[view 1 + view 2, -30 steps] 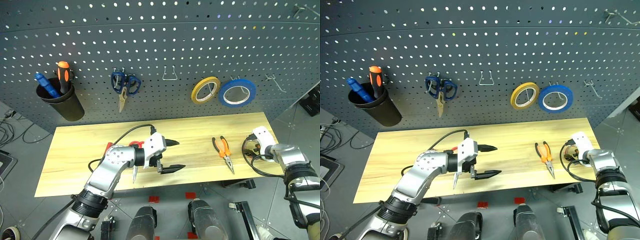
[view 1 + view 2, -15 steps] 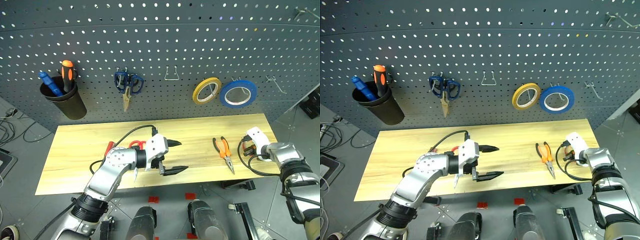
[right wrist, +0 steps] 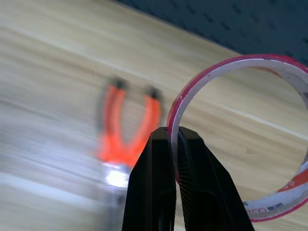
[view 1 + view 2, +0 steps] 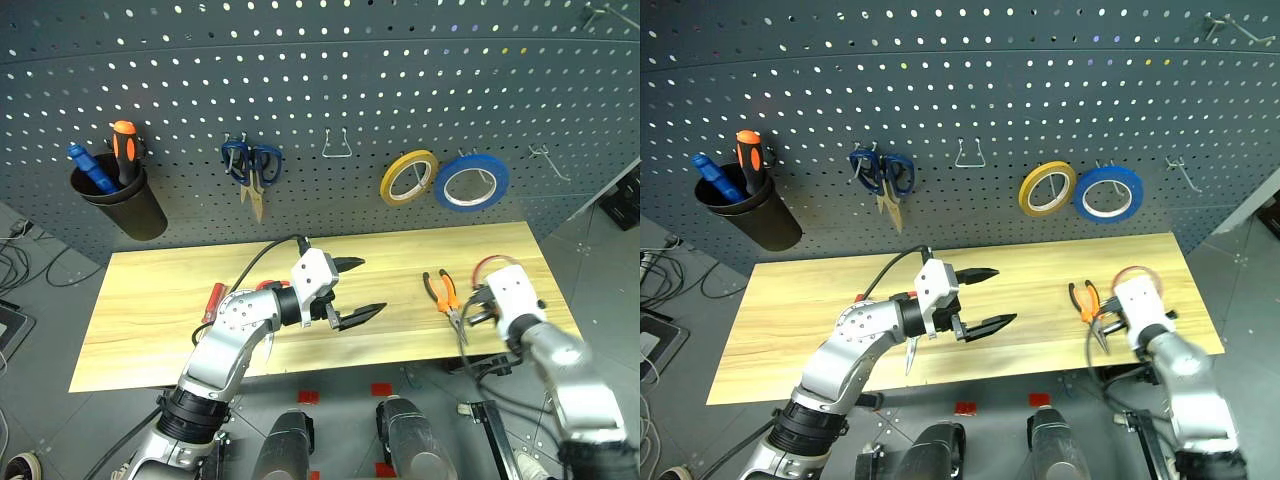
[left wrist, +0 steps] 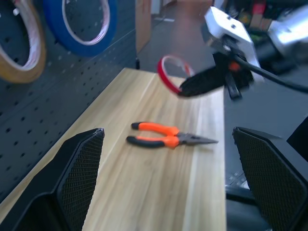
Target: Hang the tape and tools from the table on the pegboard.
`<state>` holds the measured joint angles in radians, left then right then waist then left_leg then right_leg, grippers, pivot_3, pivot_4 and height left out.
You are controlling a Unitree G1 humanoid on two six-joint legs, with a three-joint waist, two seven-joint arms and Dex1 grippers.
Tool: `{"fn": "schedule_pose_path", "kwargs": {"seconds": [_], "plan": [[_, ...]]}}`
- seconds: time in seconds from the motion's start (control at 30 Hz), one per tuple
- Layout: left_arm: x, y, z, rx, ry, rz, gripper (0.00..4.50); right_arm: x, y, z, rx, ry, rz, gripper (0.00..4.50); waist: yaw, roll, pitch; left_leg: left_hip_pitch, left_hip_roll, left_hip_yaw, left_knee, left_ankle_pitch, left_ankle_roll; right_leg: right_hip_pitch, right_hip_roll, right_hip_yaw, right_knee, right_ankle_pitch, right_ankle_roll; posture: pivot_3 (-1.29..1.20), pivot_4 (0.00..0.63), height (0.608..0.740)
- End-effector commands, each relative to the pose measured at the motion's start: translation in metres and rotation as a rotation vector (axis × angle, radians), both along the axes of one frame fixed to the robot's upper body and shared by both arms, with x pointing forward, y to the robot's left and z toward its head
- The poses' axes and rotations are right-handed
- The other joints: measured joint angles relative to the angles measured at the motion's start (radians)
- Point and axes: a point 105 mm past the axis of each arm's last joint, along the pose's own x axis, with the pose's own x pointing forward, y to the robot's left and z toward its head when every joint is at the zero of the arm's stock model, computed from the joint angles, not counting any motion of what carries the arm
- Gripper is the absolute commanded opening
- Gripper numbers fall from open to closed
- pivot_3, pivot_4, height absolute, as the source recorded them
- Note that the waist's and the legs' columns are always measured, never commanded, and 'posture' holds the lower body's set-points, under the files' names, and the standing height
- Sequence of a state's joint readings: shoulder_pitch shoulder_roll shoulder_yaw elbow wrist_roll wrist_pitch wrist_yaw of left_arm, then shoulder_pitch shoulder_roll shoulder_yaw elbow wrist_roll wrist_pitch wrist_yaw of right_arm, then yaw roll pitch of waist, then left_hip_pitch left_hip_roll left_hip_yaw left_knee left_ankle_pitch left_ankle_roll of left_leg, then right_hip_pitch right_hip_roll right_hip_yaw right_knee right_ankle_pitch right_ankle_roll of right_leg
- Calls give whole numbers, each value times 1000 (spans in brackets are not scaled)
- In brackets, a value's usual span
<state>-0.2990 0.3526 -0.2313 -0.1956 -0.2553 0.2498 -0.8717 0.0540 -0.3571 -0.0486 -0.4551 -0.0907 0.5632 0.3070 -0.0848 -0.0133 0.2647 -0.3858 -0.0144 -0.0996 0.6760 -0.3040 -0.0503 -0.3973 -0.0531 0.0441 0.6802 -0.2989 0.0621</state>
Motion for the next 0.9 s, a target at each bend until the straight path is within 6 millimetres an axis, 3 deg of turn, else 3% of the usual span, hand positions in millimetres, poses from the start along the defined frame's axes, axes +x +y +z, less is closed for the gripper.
{"fn": "schedule_pose_path", "kwargs": {"seconds": [0.03,0.17,0.43,0.6,0.9], "plan": [[-4,-7,28,-71,-106,-54,4500,-3,10,57,-47,-259,-18,21,0,0,0,0,-1,0,1,0,0,1,-1,0,0,0,0,-154,224,740],[2,-9,48,-167,-94,-56,4500,20,3,92,-43,-384,-16,21,-3,0,0,0,-6,-1,3,2,-2,2,-3,2,-1,1,2,-164,218,740],[7,-21,70,-251,-24,-103,4500,64,-36,124,-54,-449,-111,21,-6,0,0,-2,-8,-2,2,2,-1,0,-1,0,-1,1,2,-155,206,740],[5,-27,69,-246,-24,-116,4500,70,-54,134,-117,-494,-182,21,-11,0,0,-2,-8,1,2,3,0,0,-2,1,0,1,2,-158,199,740],[2,-29,68,-241,-28,-118,4500,63,-62,139,-79,-496,-218,21,-4,0,0,-4,-8,0,4,3,1,0,-5,1,0,2,3,-159,202,740]]}}
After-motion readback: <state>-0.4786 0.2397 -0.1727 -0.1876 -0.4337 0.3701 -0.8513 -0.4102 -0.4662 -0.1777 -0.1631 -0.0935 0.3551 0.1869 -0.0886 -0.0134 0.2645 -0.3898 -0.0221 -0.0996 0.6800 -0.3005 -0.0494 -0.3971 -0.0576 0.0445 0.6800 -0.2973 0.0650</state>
